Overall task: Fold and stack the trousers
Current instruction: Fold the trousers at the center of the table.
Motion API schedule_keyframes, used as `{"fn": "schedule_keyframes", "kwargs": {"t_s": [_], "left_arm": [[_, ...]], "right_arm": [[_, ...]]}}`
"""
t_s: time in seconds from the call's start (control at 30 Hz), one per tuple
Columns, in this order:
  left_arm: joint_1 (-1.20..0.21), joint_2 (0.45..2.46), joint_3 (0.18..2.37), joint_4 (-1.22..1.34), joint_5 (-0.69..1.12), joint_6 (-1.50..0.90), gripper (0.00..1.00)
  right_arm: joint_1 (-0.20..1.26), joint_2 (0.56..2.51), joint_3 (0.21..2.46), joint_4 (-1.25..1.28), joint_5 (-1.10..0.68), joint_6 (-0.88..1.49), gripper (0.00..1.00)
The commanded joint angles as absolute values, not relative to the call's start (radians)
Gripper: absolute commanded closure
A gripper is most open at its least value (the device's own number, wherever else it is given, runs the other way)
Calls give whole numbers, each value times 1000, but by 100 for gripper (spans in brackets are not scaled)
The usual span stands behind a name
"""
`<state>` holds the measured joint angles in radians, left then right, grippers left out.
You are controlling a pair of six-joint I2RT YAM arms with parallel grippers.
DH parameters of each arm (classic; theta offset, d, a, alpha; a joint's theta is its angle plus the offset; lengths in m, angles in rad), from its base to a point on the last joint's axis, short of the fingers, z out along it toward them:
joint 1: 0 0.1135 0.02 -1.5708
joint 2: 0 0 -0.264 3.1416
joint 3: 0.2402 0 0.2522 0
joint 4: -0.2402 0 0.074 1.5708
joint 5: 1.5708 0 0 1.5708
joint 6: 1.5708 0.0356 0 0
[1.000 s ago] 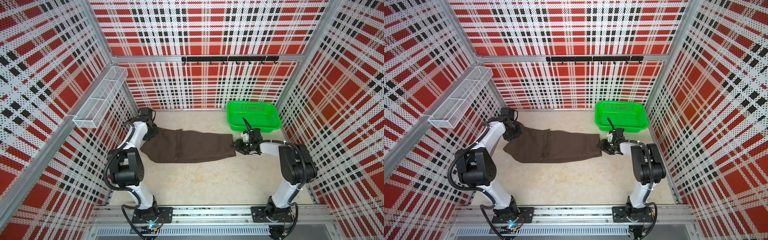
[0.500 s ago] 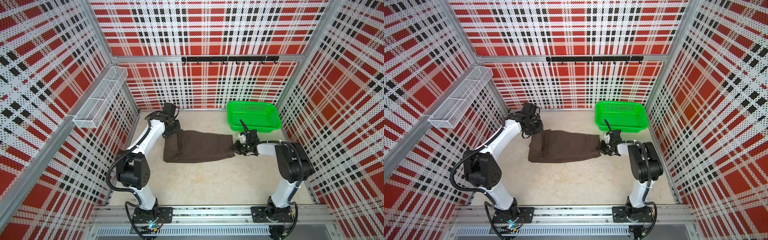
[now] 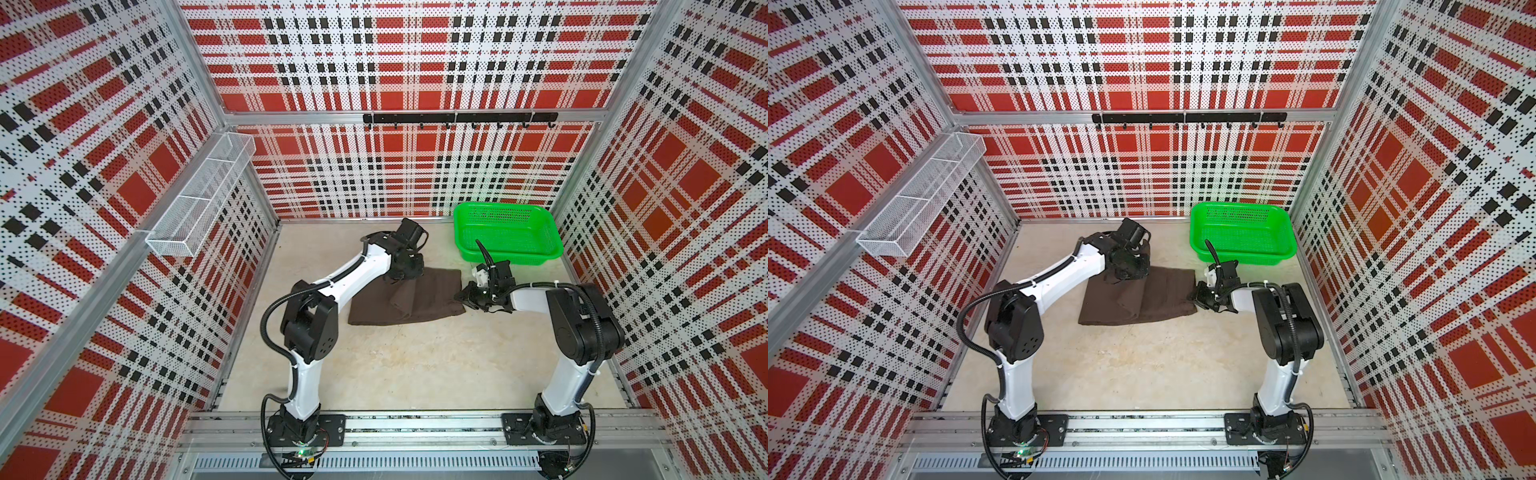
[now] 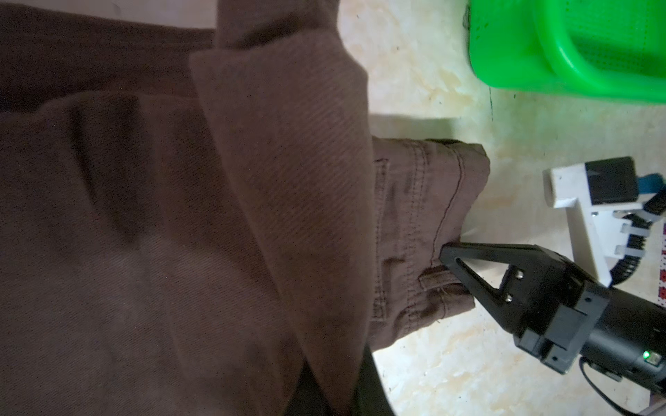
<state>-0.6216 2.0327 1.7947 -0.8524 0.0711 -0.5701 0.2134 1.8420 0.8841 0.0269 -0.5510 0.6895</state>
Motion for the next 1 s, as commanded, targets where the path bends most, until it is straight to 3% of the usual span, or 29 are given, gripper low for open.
{"fn": "schedule_keyframes", "kwargs": {"t_s": [0.0,0.97], "left_arm": [[-654,2080,1868,-814,108,-595,100],[-761,2356,2186,-834,153,-633,100]], "right_arm": [[230,1880,856,14,-550,694,88],[249,1885,867,0,-541,693,88]]}}
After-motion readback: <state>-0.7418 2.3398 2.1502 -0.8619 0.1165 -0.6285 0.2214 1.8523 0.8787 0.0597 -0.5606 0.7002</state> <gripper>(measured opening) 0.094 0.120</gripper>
